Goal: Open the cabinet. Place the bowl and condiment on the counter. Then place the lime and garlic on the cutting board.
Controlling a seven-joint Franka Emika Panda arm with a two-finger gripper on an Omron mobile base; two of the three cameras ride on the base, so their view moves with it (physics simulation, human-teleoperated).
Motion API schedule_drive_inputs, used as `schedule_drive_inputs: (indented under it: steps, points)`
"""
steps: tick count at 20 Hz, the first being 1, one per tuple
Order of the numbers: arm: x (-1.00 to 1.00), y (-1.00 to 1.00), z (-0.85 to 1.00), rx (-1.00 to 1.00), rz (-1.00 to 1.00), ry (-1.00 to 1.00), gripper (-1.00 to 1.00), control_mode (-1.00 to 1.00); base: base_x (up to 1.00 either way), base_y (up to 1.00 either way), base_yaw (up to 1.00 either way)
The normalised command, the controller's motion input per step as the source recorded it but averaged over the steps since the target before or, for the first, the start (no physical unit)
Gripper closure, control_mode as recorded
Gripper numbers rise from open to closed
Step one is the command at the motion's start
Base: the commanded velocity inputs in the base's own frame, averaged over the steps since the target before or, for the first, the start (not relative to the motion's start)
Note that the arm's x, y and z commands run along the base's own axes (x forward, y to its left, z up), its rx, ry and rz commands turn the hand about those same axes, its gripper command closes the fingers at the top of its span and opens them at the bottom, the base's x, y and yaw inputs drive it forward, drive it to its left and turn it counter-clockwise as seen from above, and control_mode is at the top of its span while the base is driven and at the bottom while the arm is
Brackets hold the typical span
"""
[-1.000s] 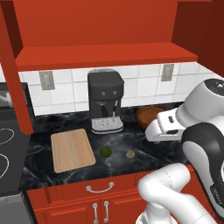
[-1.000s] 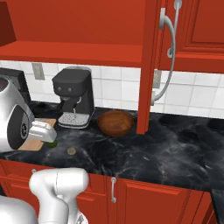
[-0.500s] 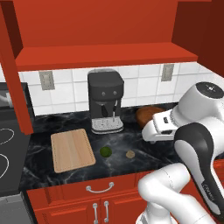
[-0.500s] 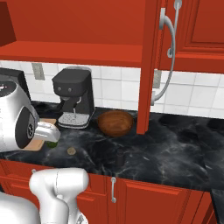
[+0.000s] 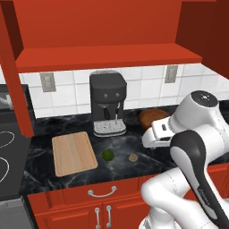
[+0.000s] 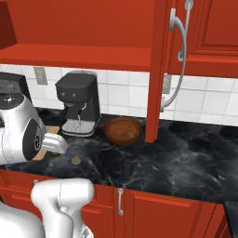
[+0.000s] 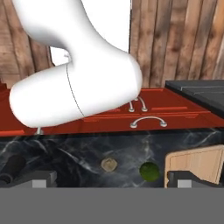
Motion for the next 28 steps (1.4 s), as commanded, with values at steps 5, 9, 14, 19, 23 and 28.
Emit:
schedule_drive_inputs:
  steps: [5,9,14,19,23,28]
  points:
    - [0.13,0.0,-0.21,-0.01,0.0,0.0,-1.0,-1.0,0.0,0.0,0.0]
    - [0.15,0.0,-0.17,0.0,0.01,0.0,-1.0,-1.0,0.0,0.0,0.0]
    - [0.16,0.0,-0.18,0.0,0.02,0.0,-1.0,-1.0,0.0,0.0,0.0]
    - [0.13,0.0,-0.17,0.0,0.0,0.0,-1.0,-1.0,0.0,0.0,0.0]
    - [0.09,0.0,-0.21,0.0,0.0,0.01,-1.0,-1.0,0.0,0.0,0.0]
    - [0.14,0.0,-0.19,0.0,0.0,0.01,-1.0,-1.0,0.0,0.0,0.0]
